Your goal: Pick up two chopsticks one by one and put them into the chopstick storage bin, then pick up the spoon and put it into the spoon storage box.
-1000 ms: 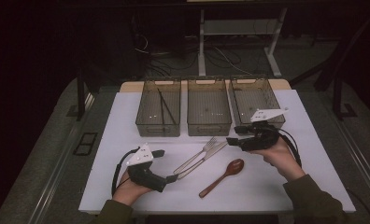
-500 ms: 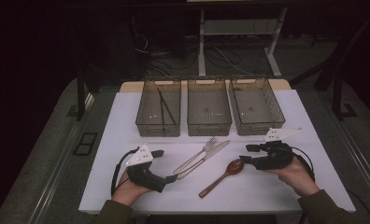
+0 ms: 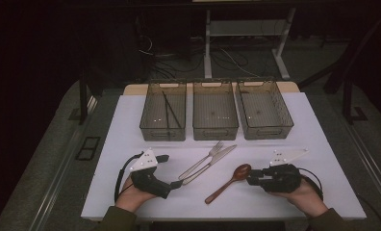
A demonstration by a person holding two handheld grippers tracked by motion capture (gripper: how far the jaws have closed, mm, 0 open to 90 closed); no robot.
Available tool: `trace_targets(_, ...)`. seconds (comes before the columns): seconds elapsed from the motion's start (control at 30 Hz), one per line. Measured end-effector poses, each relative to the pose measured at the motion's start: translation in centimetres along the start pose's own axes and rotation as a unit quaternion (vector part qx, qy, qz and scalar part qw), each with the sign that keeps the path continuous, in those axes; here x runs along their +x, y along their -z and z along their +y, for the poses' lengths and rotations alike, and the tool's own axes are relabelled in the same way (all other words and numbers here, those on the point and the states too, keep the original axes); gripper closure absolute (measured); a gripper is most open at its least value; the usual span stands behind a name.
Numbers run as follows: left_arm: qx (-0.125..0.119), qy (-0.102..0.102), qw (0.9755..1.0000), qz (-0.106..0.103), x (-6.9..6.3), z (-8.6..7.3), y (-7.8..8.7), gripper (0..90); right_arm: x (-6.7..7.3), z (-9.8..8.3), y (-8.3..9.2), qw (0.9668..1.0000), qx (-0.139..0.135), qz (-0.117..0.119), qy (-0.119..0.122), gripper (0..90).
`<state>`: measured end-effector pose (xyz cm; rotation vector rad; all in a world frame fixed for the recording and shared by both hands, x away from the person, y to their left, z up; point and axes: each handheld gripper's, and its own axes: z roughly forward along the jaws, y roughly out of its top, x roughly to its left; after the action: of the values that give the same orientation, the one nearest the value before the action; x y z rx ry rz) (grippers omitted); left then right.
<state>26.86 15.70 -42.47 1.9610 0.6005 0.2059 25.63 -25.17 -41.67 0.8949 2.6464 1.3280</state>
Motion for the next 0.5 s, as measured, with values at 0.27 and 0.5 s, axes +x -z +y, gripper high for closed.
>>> trace_targets(0.27,-0.001,0.001,1.0000,0.001,0.0,0.0,0.0,0.0,0.9,-0.1,-1.3,0.9994,0.015,0.028,0.015,88.5)
trace_targets(0.5,0.000,0.001,1.0000,0.001,0.0,0.0,0.0,0.0,1.7,0.2,-3.2,0.9979,0.033,0.048,0.030,88.8)
